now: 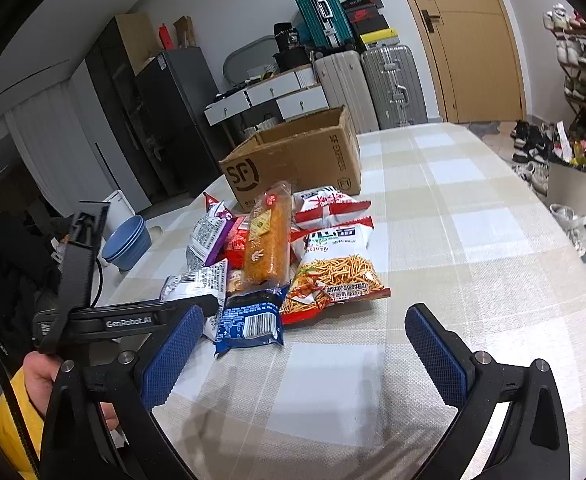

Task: Organize snacks
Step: 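Lower the left tool onto the silver chip bag and close it, then grasp the red-and-white noodle snack bag with the right tool while the left holds the silver bag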

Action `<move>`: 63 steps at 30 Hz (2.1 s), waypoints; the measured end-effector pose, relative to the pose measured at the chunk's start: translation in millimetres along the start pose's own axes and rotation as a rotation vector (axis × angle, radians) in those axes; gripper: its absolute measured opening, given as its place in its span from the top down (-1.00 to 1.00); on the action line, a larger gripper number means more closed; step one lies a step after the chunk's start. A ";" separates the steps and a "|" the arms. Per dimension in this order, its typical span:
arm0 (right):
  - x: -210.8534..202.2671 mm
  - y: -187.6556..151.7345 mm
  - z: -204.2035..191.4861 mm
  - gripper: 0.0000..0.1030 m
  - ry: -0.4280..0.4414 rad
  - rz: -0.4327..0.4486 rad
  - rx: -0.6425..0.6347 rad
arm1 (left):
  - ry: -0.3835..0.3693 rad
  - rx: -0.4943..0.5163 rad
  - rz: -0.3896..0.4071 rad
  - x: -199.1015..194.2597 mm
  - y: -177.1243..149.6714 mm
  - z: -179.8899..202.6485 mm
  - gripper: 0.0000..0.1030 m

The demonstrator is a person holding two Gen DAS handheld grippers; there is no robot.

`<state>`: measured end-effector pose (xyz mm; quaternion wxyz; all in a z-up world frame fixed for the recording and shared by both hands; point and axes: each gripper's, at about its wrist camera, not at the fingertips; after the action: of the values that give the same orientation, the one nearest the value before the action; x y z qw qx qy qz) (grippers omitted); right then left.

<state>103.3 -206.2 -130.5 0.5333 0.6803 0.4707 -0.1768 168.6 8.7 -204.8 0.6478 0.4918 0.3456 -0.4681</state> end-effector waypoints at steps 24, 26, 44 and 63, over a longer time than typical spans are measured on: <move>8.3 24.2 -2.8 -0.99 -0.120 -0.034 0.000 | -0.168 0.086 0.083 -47.9 -34.1 -16.4 0.50; 14.4 34.1 3.1 -0.99 -0.131 -0.048 0.004 | -0.176 0.083 0.087 -52.1 -34.6 -20.0 0.50; 120.7 74.9 10.6 -0.51 -0.209 -0.332 -0.123 | -0.188 0.084 0.109 -68.8 -46.5 -32.1 0.50; 38.8 45.5 18.4 -0.11 -0.072 -0.148 -0.049 | -0.162 0.092 0.128 -79.6 -53.0 -26.2 0.50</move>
<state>165.0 -204.6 -140.6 0.5518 0.6235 0.5045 -0.2286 93.1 50.9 -156.4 0.6787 0.5027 0.2383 -0.4794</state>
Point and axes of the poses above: each gripper's, at about its wrist camera, not at the fingertips, and x roughly the way its jaws point, z to its right, y to its top, and after that the axes turned 14 degrees about -z, right-handed
